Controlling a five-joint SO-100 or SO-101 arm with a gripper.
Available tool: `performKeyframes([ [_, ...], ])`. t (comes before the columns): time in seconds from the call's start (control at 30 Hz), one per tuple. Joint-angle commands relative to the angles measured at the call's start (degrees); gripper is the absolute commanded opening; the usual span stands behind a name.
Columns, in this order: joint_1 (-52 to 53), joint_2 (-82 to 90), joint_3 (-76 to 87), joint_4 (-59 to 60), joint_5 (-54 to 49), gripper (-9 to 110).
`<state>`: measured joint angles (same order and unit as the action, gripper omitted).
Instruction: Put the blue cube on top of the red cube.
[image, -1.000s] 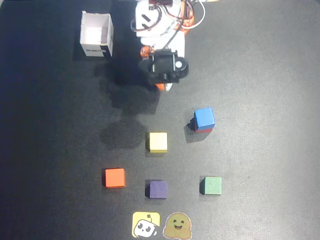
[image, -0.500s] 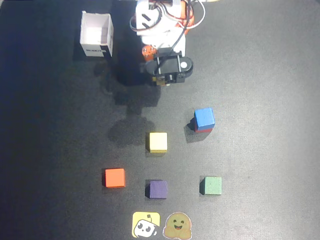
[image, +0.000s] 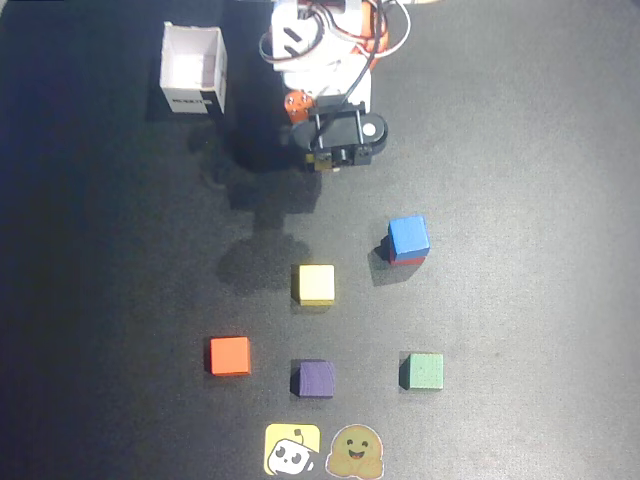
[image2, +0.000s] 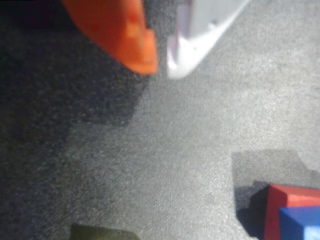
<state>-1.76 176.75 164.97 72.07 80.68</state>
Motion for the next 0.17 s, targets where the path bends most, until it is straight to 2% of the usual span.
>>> performKeyframes([
  [0.0,0.53,0.44,-0.35,0.18,-0.18,0],
  [0.13,0.53,0.44,-0.35,0.18,-0.18,0],
])
